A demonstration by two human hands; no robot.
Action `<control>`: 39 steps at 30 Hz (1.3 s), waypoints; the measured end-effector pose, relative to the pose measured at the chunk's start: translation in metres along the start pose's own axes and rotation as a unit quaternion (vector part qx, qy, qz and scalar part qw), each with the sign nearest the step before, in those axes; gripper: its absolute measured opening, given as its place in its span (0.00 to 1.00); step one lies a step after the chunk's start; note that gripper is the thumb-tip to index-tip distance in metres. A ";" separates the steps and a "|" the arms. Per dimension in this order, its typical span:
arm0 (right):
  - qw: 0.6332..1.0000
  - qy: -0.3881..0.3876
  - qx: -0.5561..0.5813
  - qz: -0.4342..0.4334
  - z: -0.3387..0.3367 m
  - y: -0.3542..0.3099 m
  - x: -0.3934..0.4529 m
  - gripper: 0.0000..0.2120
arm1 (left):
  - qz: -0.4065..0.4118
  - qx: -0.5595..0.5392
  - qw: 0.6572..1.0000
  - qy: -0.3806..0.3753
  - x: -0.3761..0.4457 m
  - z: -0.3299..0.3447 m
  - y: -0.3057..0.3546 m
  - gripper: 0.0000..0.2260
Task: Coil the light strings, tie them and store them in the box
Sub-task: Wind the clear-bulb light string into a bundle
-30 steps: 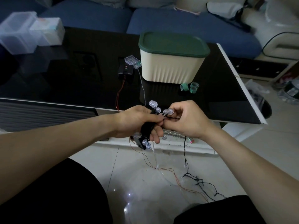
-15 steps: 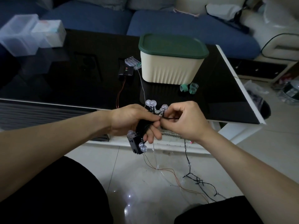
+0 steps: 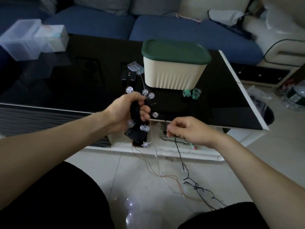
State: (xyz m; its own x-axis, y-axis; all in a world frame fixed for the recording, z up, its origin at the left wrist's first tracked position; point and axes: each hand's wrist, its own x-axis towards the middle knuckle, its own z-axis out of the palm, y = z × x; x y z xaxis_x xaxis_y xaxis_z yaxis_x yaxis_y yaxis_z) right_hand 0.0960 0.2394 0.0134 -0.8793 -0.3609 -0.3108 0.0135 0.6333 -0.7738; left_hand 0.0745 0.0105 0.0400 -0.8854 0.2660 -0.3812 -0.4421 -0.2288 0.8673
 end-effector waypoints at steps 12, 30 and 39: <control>0.997 0.036 -0.034 -0.057 0.028 -0.027 0.000 0.10 | 0.027 -0.011 0.999 -0.036 0.001 0.009 -0.008 0.05; 0.993 -0.049 0.080 -0.069 0.018 -0.026 -0.005 0.22 | -0.075 0.239 0.962 -0.112 0.000 0.014 -0.024 0.23; 0.990 -0.125 -0.069 0.006 -0.014 -0.007 -0.012 0.15 | -0.087 0.445 0.865 -0.217 -0.007 0.005 -0.020 0.15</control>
State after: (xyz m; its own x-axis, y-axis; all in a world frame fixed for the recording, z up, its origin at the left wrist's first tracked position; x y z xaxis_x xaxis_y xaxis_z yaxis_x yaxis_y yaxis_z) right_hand 0.0996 0.2486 0.0296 -0.7335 -0.5005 -0.4598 -0.0571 0.7195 -0.6921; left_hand 0.0906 0.0177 0.0265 -0.5948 0.5942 -0.5415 -0.1070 0.6090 0.7859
